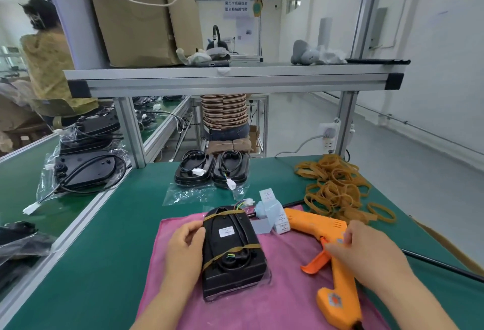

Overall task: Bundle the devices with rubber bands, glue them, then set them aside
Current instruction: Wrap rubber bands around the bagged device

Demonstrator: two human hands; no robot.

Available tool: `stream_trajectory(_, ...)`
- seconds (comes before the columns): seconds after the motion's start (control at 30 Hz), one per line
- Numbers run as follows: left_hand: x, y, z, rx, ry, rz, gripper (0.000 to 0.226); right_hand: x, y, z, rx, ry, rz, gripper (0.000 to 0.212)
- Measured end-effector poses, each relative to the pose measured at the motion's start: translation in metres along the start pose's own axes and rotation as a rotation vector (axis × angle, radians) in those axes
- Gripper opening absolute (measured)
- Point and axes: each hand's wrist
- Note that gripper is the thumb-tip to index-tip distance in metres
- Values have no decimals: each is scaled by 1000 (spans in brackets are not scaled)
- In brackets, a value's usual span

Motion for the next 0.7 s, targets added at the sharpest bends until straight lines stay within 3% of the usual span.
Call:
stream_trajectory(0.27,-4,-5,13,4,-54,-14,19,19,10,-8,145,-63,121,60)
stream_trajectory(0.43,-3,-7,14,-10,-14,0,21,20,9,-11,222,-200,93,47)
stream_trajectory(0.5,-3,-8,15,-15,0,2,22,15,7,-15,273,-353,82,44)
stream_trajectory(0.7,-4,-13,21,-48,23,17,21,-12,11,-19,428,-1125,37,24)
Point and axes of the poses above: each hand's wrist, its own y-axis away from the middle knuckle, its own x-axis out of the palm, z = x × y, and after that the axes turned 14 degrees about -x, right-handed
